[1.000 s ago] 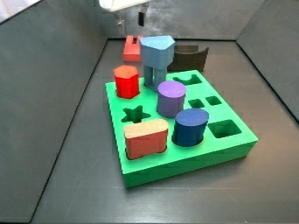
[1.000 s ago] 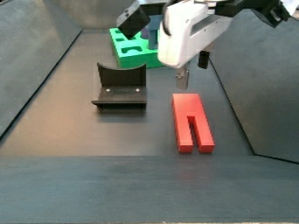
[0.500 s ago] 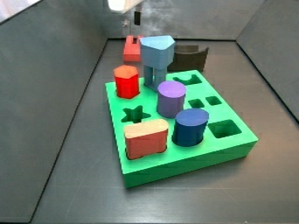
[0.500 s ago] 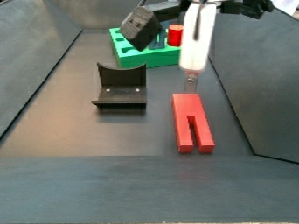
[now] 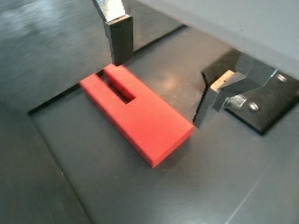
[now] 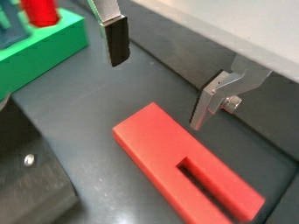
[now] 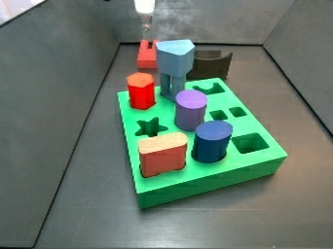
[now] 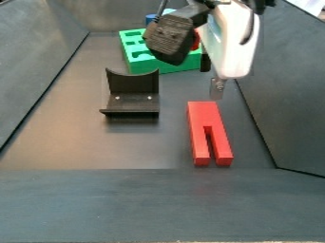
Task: Pick up the double-square object. Move up. Rotate the double-square object. Place the double-square object on the fixture. Regrasp the double-square object. Move to above the board. Insert the double-square object.
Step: Rotate the double-square object.
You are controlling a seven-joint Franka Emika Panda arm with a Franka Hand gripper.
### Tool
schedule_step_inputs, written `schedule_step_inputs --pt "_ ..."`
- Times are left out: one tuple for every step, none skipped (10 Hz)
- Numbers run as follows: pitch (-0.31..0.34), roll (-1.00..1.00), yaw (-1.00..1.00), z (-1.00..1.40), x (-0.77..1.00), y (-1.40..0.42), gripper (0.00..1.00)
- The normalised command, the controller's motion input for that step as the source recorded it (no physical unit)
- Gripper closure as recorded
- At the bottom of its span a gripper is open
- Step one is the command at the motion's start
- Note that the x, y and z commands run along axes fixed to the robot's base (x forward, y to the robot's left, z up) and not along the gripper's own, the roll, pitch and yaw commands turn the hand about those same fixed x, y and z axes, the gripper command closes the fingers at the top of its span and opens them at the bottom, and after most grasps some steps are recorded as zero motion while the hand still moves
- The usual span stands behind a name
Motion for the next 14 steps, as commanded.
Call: schedule_step_inputs --pt "-0.005 0.0 1.0 -0.05 0.04 0.0 0.0" --pt "-0.005 0.0 1.0 -0.05 0.04 0.0 0.0" --pt "-0.005 0.0 1.0 -0.05 0.04 0.0 0.0" --pt "-0.005 0.0 1.0 -0.05 0.04 0.0 0.0" --pt "-0.006 0.0 1.0 -0.05 0.04 0.0 0.0" --pt "-0.006 0.0 1.0 -0.05 0.04 0.0 0.0" --pt "-0.007 0.0 1.0 -0.05 0.04 0.0 0.0" --pt "-0.007 0.0 1.0 -0.04 0.04 0.0 0.0" --pt "-0.008 0.0 1.0 -0.04 0.04 0.0 0.0" --pt "-0.008 0.0 1.0 -0.04 0.04 0.0 0.0" --pt "-0.009 0.0 1.0 -0.04 0.04 0.0 0.0" --pt "-0.01 0.0 1.0 -0.04 0.04 0.0 0.0" --pt "-0.011 0.0 1.0 -0.04 0.04 0.0 0.0" --pt "-0.012 0.0 1.0 -0.04 0.04 0.0 0.0"
